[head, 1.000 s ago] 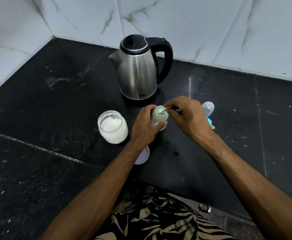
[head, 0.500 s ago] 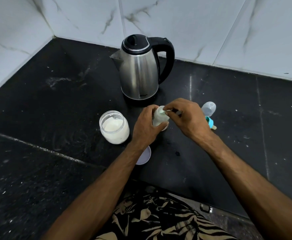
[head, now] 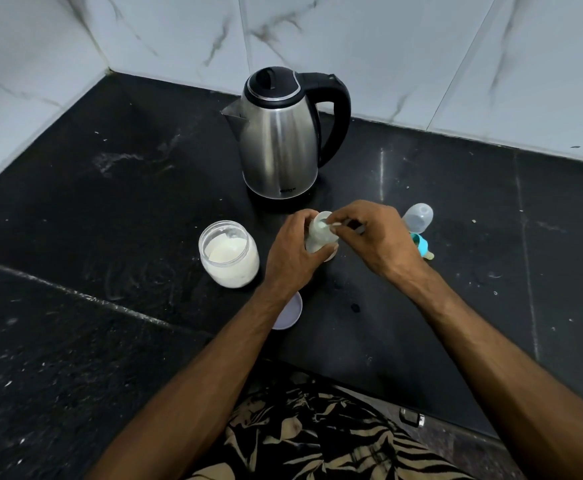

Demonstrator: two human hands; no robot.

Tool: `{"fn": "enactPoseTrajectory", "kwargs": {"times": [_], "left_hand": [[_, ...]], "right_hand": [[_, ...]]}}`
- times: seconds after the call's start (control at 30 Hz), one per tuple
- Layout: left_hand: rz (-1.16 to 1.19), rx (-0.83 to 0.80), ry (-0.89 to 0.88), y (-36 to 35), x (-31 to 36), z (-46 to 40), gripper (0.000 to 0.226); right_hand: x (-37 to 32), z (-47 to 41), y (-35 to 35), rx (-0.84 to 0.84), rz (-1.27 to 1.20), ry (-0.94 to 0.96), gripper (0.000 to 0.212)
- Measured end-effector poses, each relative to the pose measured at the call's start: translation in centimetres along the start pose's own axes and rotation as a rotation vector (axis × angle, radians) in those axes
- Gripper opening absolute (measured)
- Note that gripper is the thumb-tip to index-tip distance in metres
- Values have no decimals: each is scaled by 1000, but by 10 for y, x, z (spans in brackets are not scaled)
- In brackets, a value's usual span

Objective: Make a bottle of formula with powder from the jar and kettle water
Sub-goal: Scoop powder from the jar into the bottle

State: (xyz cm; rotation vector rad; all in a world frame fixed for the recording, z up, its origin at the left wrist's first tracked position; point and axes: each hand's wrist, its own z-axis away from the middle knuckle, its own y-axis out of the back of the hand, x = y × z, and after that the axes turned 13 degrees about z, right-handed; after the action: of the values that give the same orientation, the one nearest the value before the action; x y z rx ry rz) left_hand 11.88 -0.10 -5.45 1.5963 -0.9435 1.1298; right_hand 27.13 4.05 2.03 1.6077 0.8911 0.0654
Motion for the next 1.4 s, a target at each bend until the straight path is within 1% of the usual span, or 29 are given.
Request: {"fn": "enactPoseTrajectory", "kwargs": {"times": [0.03,0.07,0.17,0.4,0.47,0.6,0.7,0.8,0.9,1.13,1.3,1.4], "left_hand": [[5,0,2,0,-1,0,50],[6,-1,4,0,-1,0,51],[-6,3,7,0,-1,0,52],[7,9,23,-2,1,1,56],[13,12,40,-2,0,3,61],[5,14,94,3,-5,10,78],[24,33,110,13,-4,22,70],[56,26,131,27,-2,38,61],[63,-3,159,34,-2,54,57],[47,25,177,48,-1,78,51],[-3,31,190,54,-1,84,45],[-26,25,212,56,-2,85,44]], "right_hand": [[1,0,-2,-33,7,-20,16],[1,1,-3,-28,-7,-49,16],[-2,3,-1,77,-132,-155,15],[-1,-1,4,226,-534,-426,13],[-1,-2,5,249,-634,-490,11],[-3,-1,5,281,-815,-574,13],[-7,-2,5,269,-914,-618,12],[-15,-6,1,228,-983,-608,13],[-26,-9,-6,184,-1008,-548,14],[-74,-25,-38,35,-962,-421,12],[-101,-33,-58,-12,-861,-321,13],[-106,-36,-70,-32,-696,-257,13]]}}
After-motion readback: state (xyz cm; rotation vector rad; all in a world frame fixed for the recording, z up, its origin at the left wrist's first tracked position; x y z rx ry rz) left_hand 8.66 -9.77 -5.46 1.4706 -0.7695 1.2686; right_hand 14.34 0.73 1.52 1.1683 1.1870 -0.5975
